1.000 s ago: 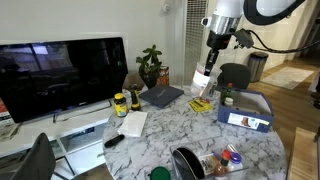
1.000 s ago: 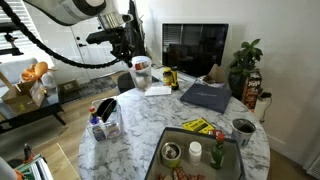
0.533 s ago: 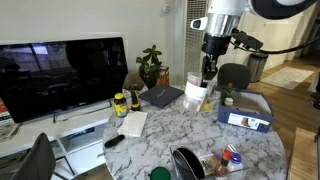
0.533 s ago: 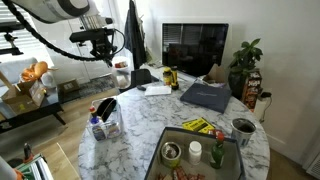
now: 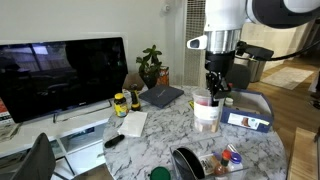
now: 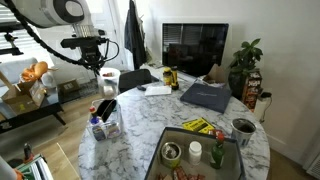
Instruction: Pick up the clear plastic cup and put it in the clear storage container
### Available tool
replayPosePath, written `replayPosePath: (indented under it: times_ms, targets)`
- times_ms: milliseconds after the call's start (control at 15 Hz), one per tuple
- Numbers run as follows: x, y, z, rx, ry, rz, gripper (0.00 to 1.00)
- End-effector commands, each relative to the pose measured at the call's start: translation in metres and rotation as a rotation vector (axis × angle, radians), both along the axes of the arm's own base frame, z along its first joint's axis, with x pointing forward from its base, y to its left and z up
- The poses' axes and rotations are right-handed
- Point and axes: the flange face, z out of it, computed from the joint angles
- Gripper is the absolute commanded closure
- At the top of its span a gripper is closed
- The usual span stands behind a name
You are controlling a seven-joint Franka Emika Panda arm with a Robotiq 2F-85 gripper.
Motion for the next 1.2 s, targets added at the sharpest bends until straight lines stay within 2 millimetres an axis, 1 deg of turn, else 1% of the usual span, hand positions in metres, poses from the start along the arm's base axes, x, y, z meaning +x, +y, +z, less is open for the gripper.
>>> replayPosePath:
  times_ms: [0, 133, 333, 600, 867, 1133]
  targets:
    - [0.0, 0.005, -0.007, -0.027, 0.032, 0.016, 0.99]
    - [-0.001, 0.014, -0.02, -0.026, 0.049, 0.018, 0.99]
    - [-0.001, 0.032, -0.039, -0.04, 0.03, 0.006, 0.99]
    - [0.001, 0.05, -0.054, -0.042, 0.031, 0.002, 0.99]
    - [0.0, 0.058, -0.067, -0.066, 0.085, 0.003, 0.99]
    - [0.001, 0.055, -0.087, -0.099, 0.078, -0.009, 0.99]
